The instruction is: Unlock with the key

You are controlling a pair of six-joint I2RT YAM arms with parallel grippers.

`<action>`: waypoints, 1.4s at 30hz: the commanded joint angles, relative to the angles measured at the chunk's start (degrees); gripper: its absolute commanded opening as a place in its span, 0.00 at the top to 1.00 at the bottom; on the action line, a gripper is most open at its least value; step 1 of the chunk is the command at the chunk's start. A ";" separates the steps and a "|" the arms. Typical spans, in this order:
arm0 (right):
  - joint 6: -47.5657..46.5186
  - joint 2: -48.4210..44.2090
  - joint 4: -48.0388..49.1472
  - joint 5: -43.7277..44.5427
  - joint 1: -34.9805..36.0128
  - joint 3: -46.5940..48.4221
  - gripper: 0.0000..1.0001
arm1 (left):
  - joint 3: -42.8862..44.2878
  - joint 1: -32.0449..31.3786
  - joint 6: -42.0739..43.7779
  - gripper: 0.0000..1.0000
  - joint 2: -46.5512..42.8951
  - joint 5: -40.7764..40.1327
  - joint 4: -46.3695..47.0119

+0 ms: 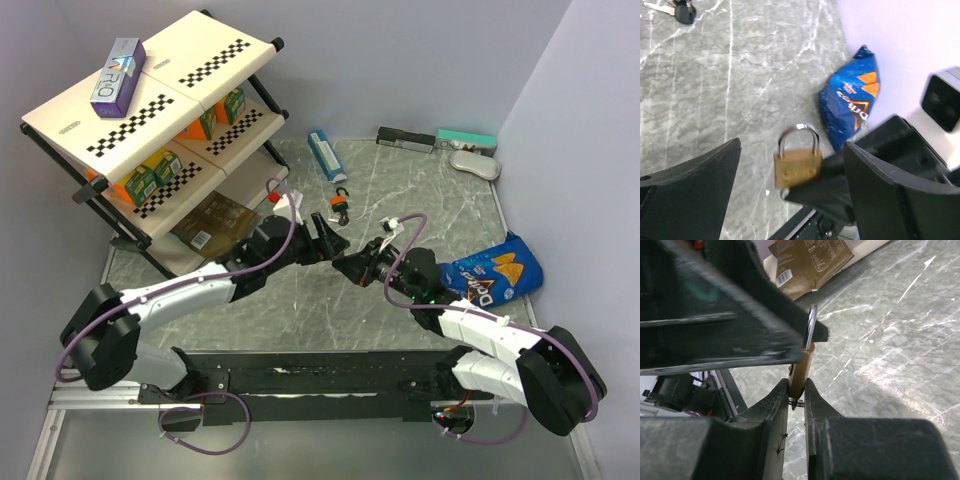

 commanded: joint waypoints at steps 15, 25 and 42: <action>-0.57 -0.74 -0.20 3.87 0.89 2.03 1.00 | 2.05 0.13 -0.27 0.73 5.30 5.97 1.60; 4.60 0.05 4.52 0.02 -2.00 0.46 1.00 | -0.76 0.13 -1.15 0.99 5.04 10.28 6.70; 14.63 3.83 22.46 -11.33 -8.07 -4.04 1.00 | -5.95 0.31 -1.76 0.99 0.38 17.05 19.10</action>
